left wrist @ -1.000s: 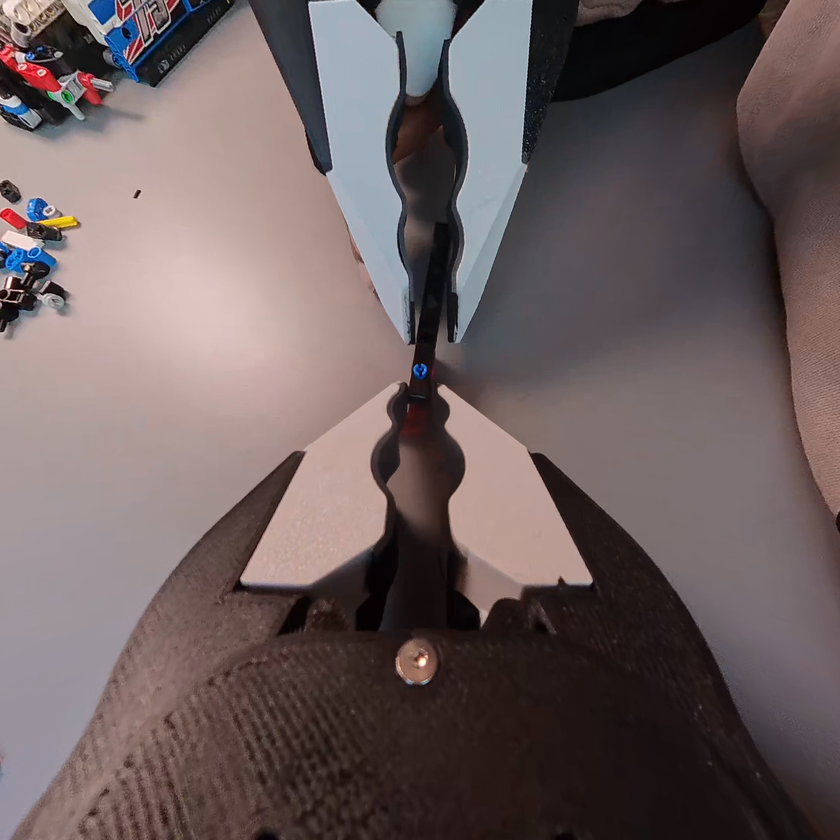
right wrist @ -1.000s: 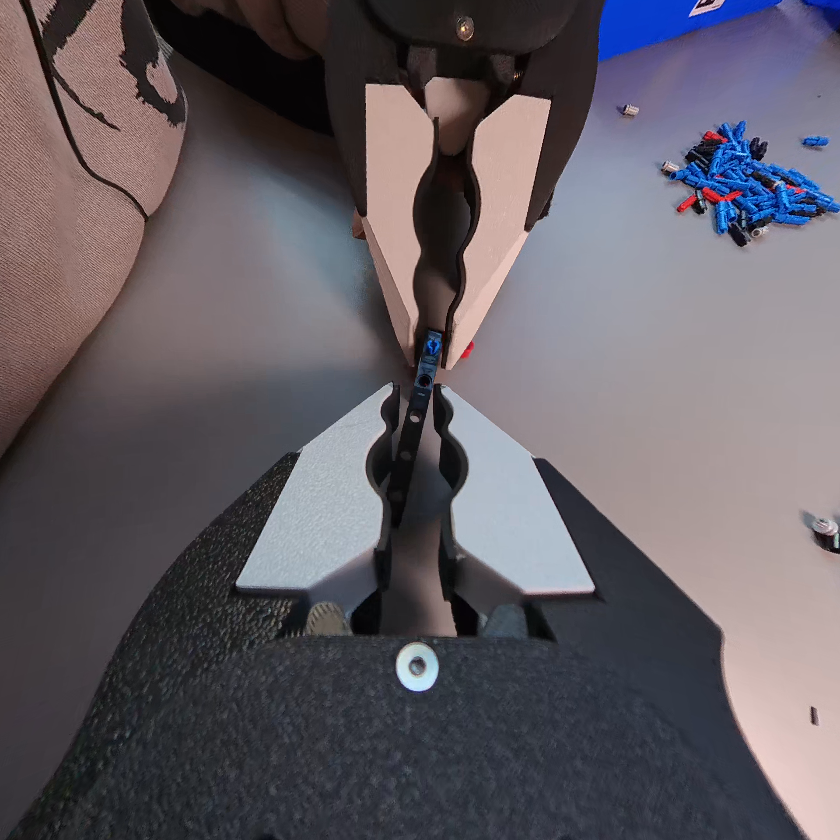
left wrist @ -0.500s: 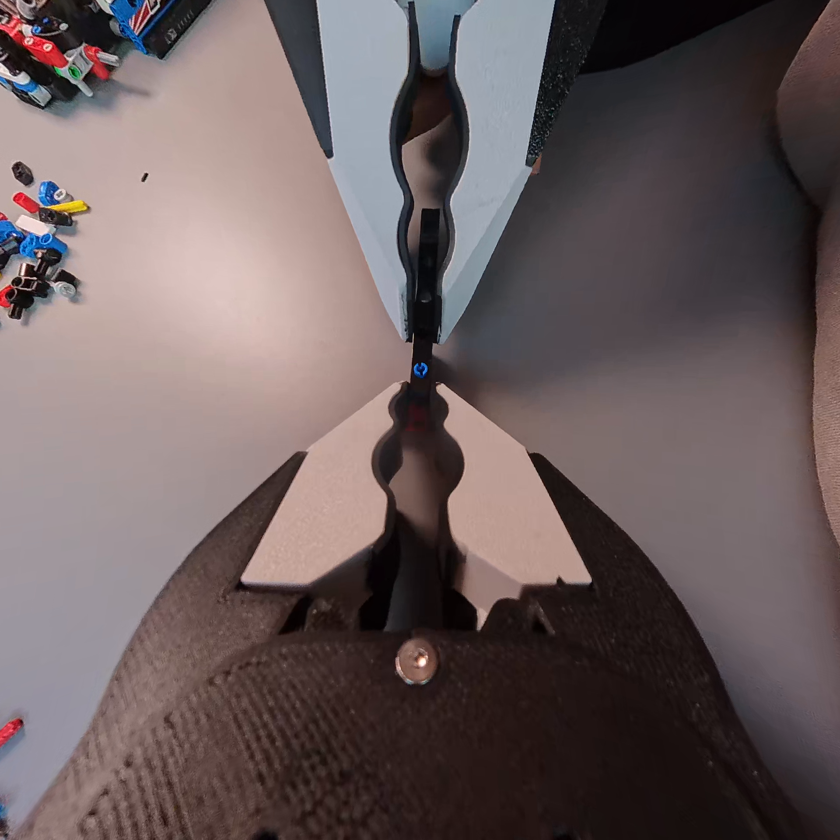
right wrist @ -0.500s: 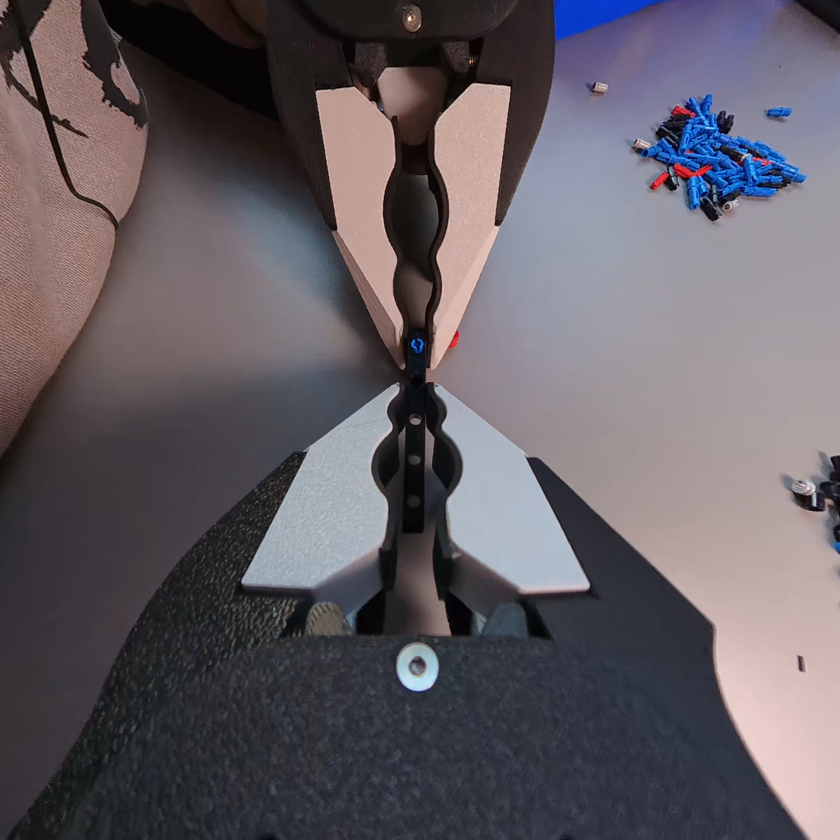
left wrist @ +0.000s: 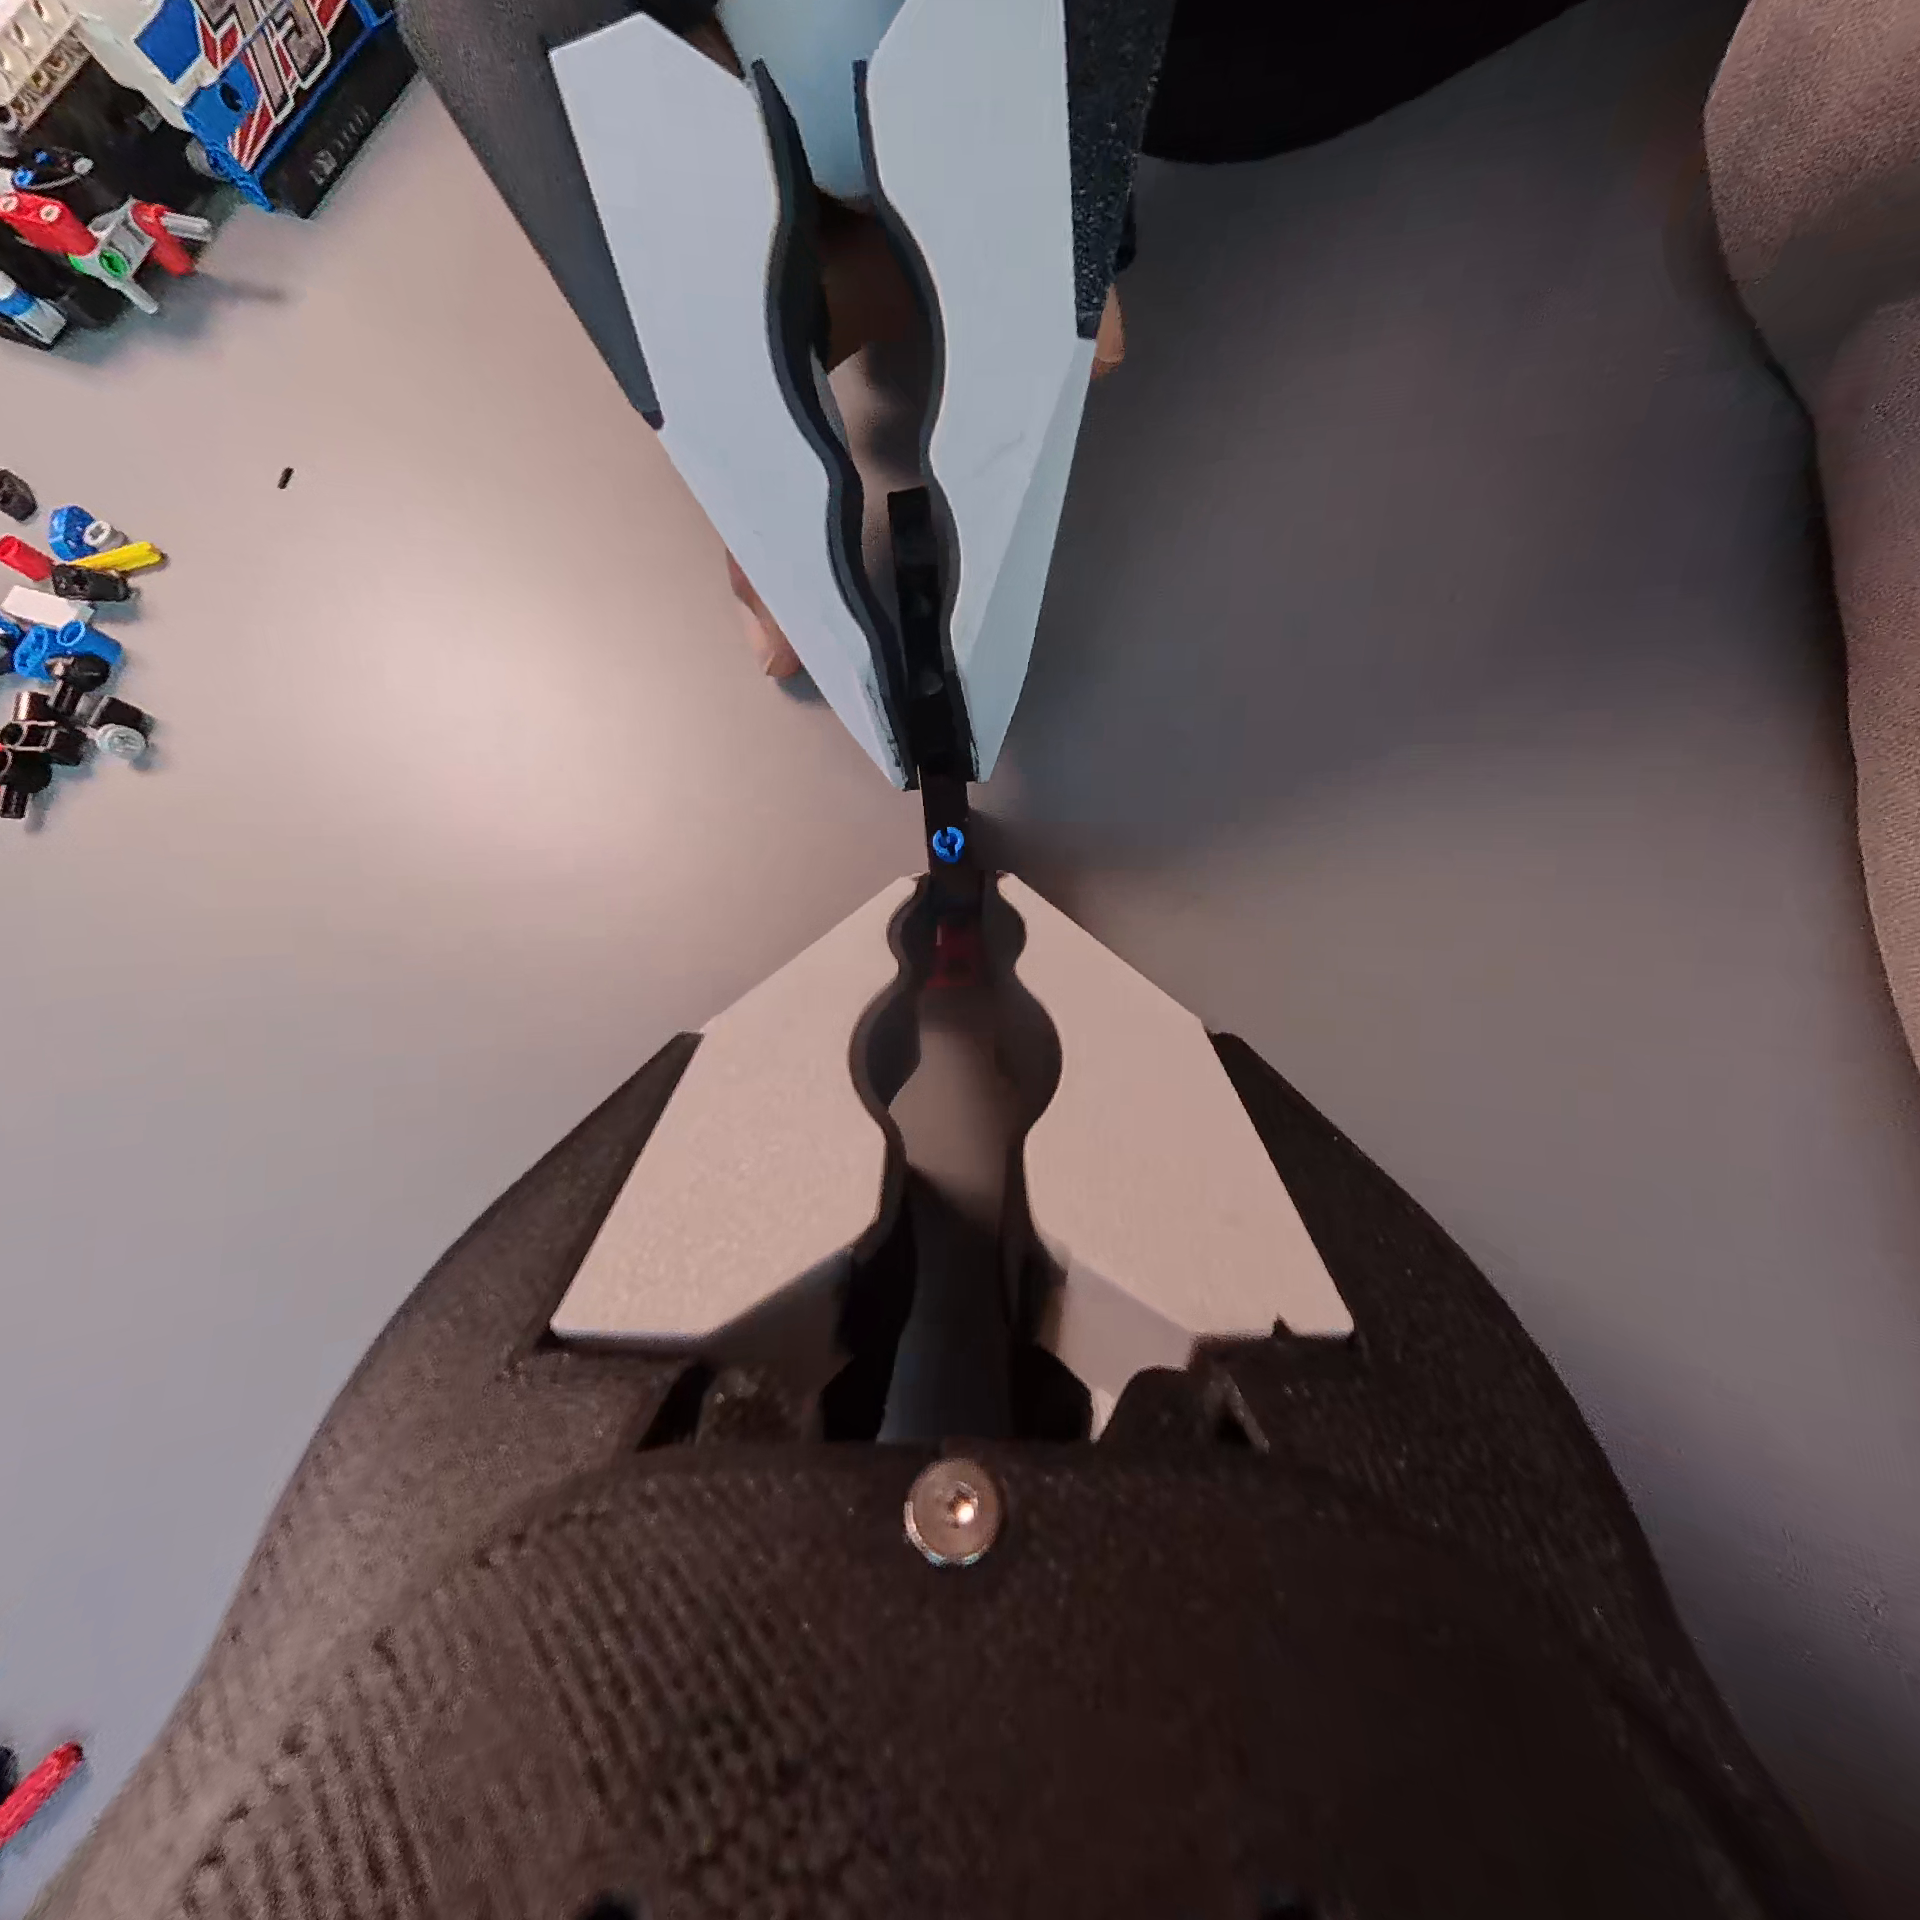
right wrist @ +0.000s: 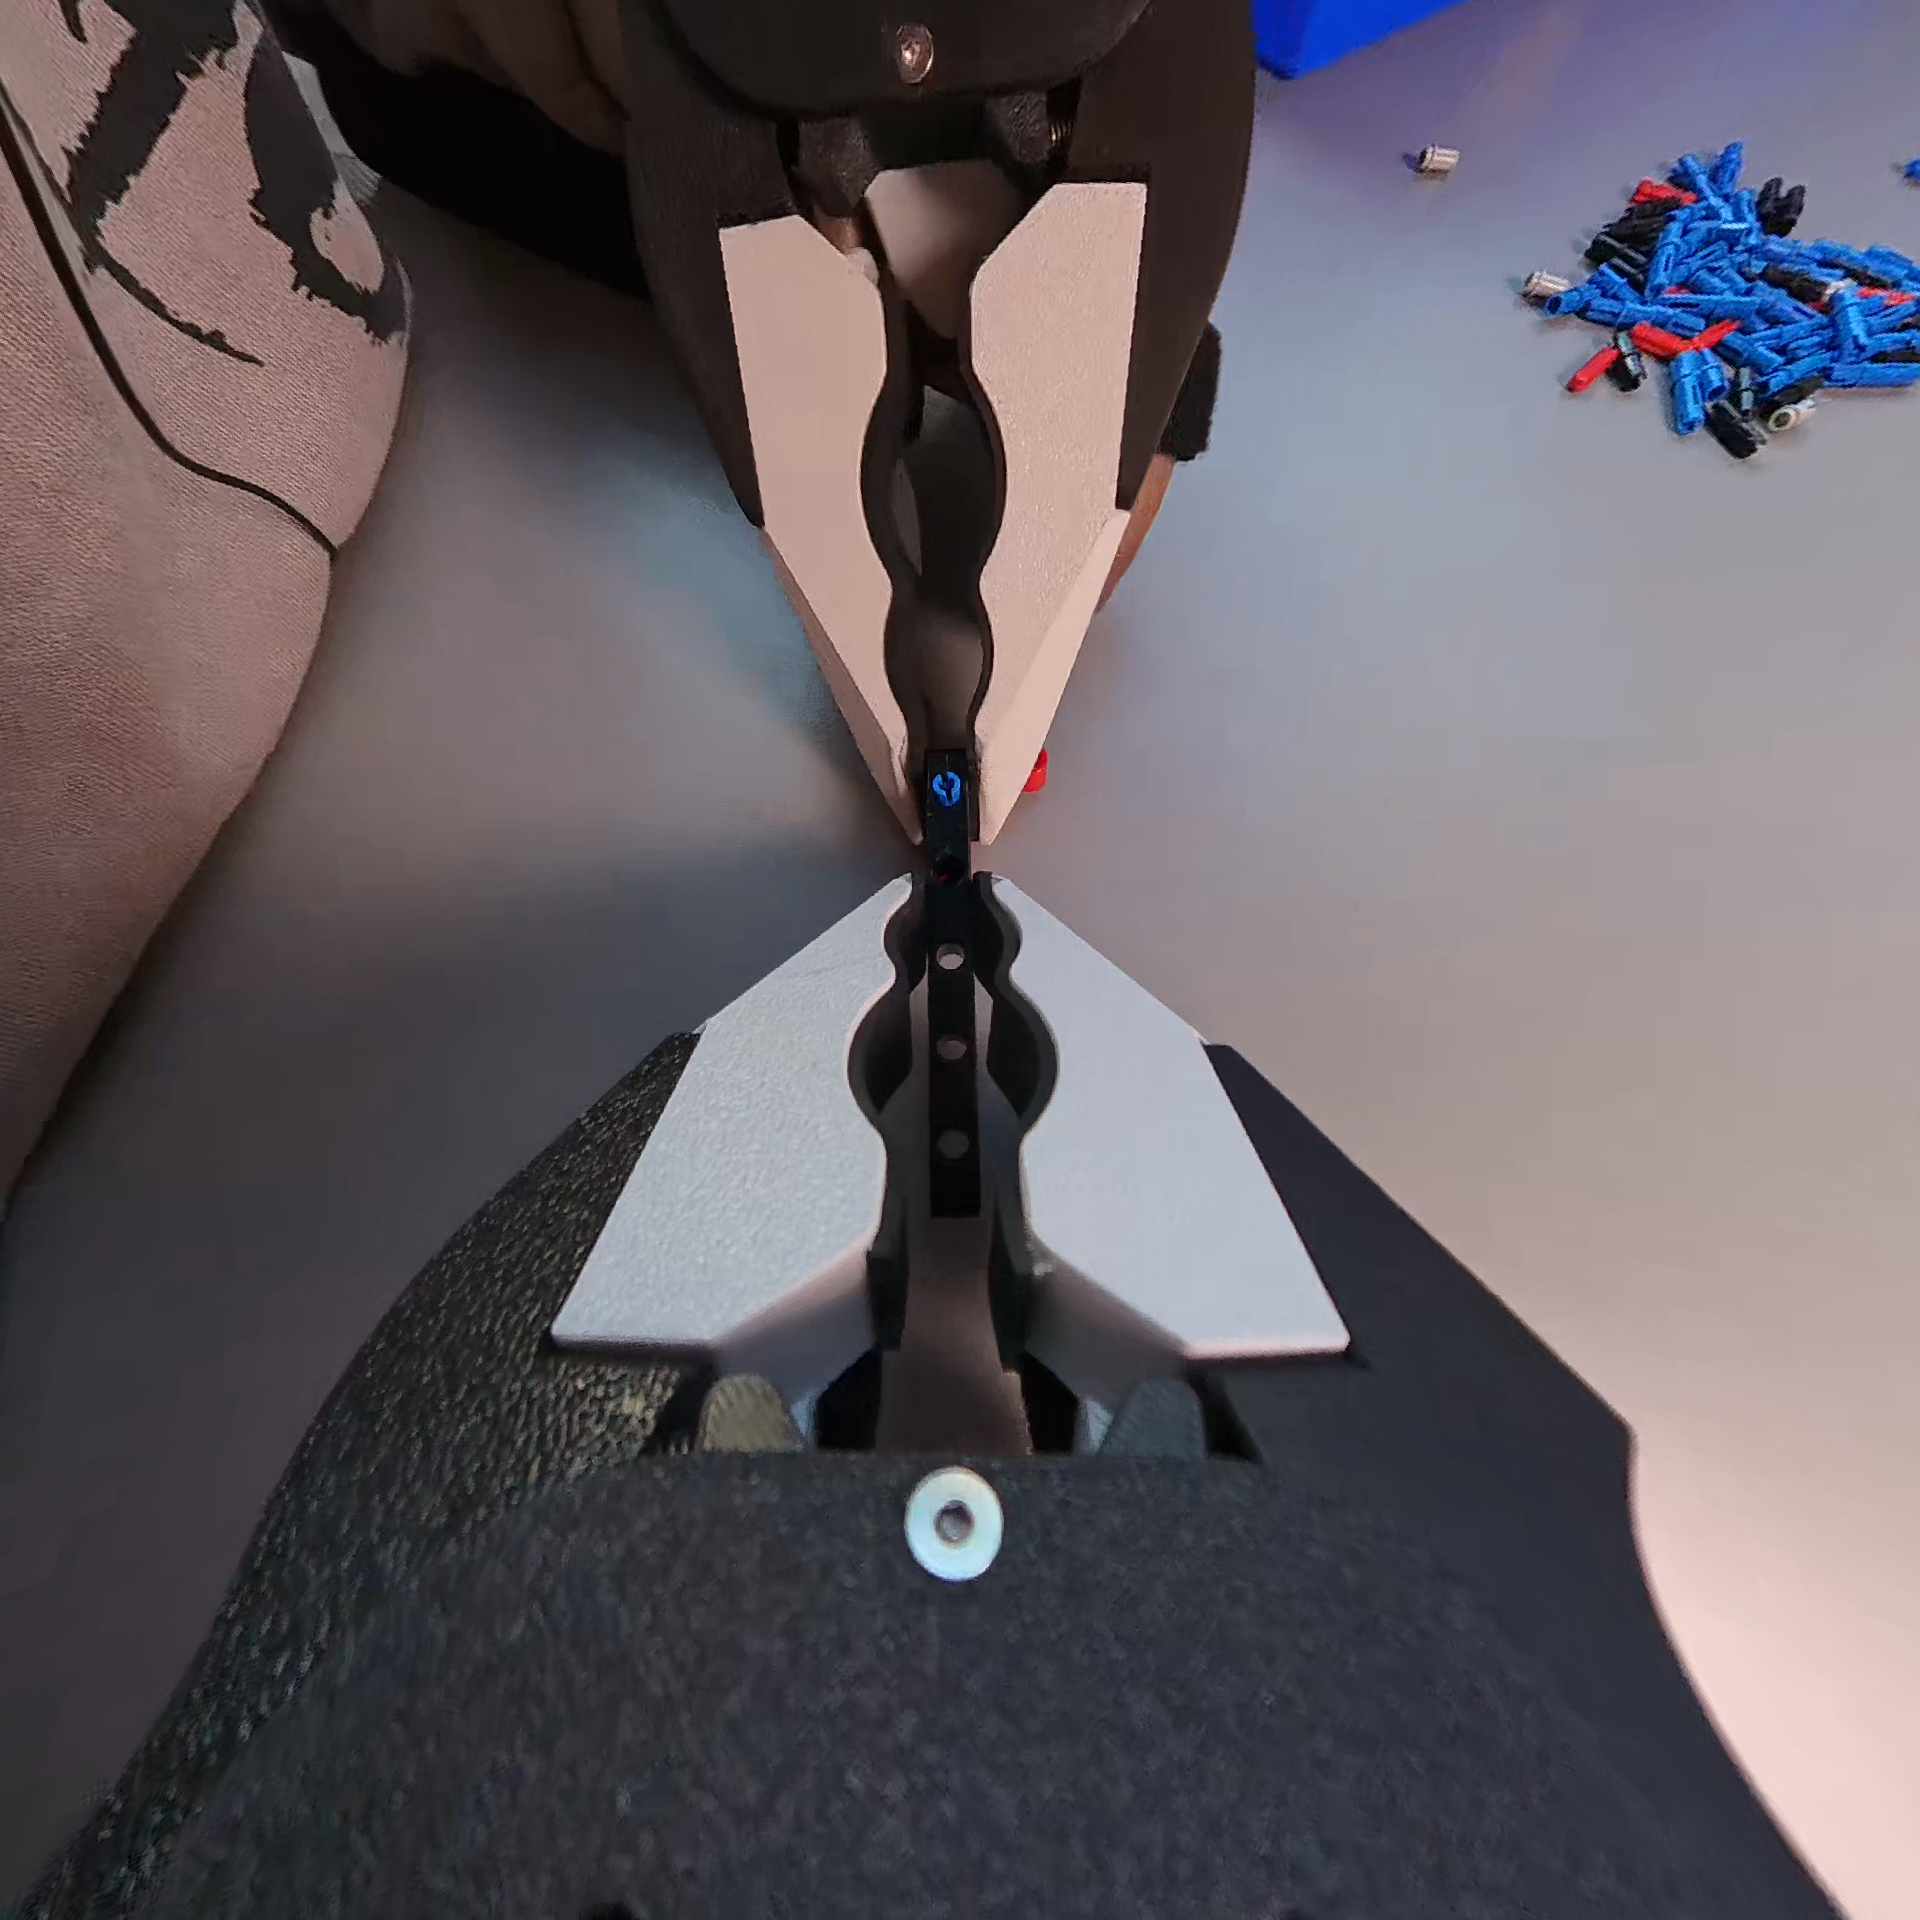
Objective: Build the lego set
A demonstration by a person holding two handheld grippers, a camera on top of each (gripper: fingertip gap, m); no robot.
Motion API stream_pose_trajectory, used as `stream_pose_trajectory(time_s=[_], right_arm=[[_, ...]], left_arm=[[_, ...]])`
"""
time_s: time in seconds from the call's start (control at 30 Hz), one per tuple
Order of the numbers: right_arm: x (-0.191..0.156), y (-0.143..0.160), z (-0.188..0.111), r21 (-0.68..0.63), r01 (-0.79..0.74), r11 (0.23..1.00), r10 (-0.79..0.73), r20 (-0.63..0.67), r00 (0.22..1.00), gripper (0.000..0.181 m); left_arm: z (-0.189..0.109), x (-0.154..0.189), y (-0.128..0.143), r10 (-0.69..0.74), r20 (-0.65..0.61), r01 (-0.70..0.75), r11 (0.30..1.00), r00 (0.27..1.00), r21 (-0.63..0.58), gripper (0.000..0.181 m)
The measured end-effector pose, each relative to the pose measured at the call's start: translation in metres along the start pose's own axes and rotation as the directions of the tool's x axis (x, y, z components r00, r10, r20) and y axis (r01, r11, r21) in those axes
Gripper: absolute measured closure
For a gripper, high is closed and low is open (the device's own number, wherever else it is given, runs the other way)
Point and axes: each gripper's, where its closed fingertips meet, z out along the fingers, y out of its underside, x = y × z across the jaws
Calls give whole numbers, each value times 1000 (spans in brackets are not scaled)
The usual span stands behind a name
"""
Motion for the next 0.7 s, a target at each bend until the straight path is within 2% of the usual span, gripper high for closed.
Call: stream_pose_trajectory(time_s=[0.23,0.43,0.53,0.7], right_arm=[[0,0,0,18,-14,1000,13,38,999,174],[-1,-1,0,25,-11,1000,11,7,1000,174],[1,-1,-4,-2,17,1000,-17,-29,999,166],[-1,-1,-8,-67,54,996,-55,-25,998,171]], left_arm=[[0,1,0,28,-10,-28,999,1000,15,174],[0,0,0,6,-9,-6,1000,1000,17,174],[0,0,-1,7,-10,-7,1000,1000,15,174],[0,0,-1,10,-8,-10,1000,1000,11,174]])
